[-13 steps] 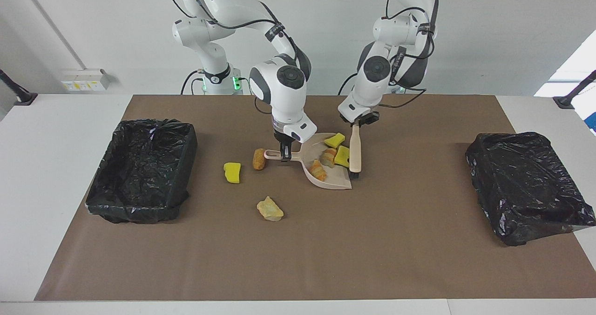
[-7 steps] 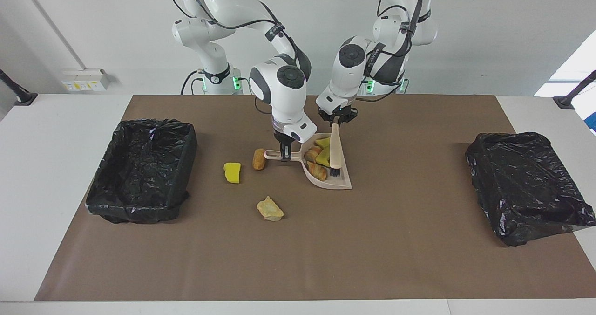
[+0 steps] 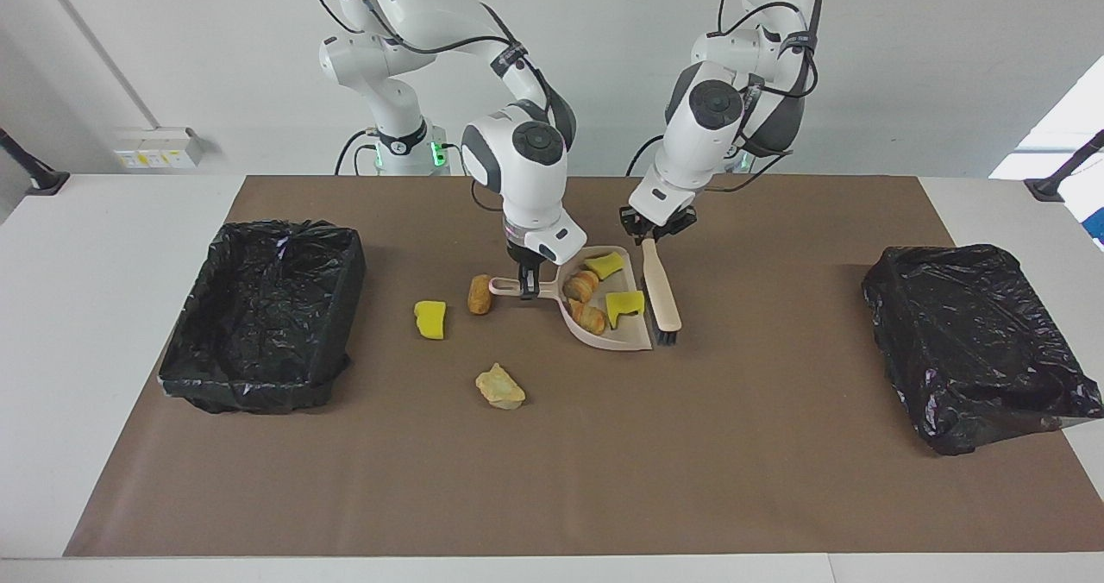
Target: Sweep and dump trash in bin
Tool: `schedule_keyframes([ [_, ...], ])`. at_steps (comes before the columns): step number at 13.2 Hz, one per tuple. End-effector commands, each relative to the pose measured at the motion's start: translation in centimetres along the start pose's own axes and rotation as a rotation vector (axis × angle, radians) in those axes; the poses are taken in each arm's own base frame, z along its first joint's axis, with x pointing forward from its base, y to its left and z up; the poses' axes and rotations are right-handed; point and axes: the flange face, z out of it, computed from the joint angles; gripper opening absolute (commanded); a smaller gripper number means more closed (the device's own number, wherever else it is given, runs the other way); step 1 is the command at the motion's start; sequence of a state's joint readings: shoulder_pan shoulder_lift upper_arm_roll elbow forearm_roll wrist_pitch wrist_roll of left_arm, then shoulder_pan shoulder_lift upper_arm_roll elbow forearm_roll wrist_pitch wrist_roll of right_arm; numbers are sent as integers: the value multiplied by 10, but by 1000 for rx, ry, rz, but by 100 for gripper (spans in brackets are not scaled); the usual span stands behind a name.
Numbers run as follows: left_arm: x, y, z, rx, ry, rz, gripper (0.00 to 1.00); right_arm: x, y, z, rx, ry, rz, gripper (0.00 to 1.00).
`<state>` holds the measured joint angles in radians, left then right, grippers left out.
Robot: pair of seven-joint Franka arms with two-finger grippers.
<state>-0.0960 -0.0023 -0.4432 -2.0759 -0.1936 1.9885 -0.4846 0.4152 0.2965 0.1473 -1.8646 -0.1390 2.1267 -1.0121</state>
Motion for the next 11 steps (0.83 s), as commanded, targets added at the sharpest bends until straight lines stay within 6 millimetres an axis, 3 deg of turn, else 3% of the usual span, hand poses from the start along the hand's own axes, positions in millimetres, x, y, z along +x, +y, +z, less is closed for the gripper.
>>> schedule_keyframes([
  [1, -11, 6, -6, -4, -26, 17, 0, -12, 3, 0, -22, 24, -13, 0],
  [3, -31, 9, -15, 29, -45, 33, 0, -13, 12, -15, -52, 41, -3, 0],
  [6, -61, 7, -16, 81, -73, 26, 0, -46, 38, -40, -48, 133, -33, 0],
  [7, -77, 2, -8, 102, -66, 15, 0, -70, 45, -42, -26, 128, -38, 0],
  [9, -113, -5, 9, 146, -53, 23, 0, -107, 59, -69, 24, 109, -72, 0],
  [11, -143, 0, 23, 143, -62, 15, 0, -147, 70, -88, 50, 106, -41, 0],
])
